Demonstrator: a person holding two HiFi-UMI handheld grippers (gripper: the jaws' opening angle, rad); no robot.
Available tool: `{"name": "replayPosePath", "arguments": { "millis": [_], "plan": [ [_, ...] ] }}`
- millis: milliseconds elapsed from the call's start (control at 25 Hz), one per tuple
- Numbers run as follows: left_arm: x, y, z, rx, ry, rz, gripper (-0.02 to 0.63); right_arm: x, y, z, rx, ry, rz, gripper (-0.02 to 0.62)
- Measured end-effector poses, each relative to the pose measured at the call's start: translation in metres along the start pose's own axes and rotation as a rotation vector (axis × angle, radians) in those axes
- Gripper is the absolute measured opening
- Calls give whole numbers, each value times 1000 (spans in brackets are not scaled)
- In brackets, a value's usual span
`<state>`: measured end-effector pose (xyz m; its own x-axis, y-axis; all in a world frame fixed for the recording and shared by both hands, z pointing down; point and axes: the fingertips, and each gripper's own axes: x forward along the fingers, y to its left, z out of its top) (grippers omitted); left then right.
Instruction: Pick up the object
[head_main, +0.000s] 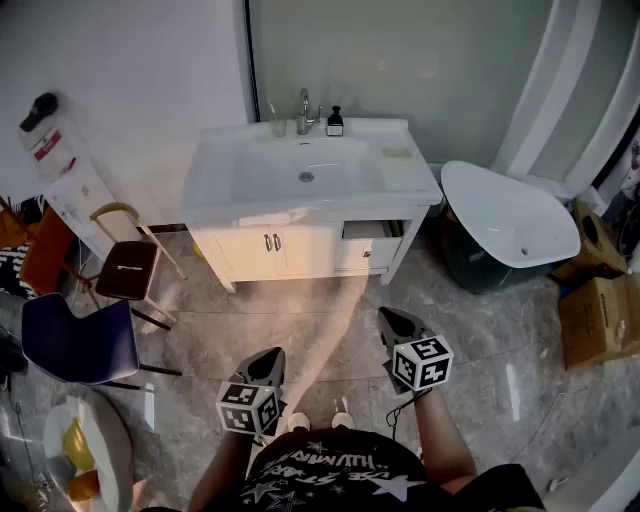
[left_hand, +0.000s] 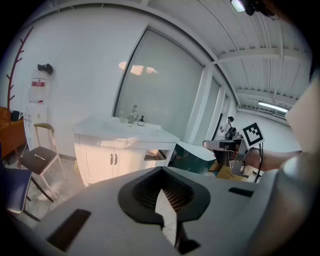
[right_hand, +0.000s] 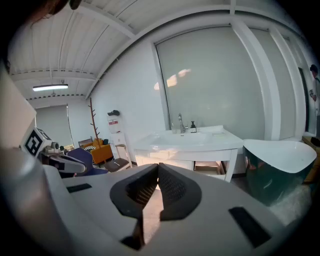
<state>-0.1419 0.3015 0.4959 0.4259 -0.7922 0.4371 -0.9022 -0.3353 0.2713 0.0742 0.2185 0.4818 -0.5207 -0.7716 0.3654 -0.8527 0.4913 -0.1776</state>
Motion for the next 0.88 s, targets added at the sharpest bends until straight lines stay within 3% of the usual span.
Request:
{"name": "replayPosePath", "arguments": {
  "millis": [360, 600, 880],
  "plan": [
    [5, 3, 3, 24, 10, -2, 15, -3, 4, -2, -4, 4, -10, 13],
    [1, -6, -20, -53, 60, -42, 15, -6, 7, -14, -7, 29, -35, 13],
    [-8, 11, -15, -1, 49, -74, 15, 3, 24, 0, 54, -42, -56, 14]
  ]
}}
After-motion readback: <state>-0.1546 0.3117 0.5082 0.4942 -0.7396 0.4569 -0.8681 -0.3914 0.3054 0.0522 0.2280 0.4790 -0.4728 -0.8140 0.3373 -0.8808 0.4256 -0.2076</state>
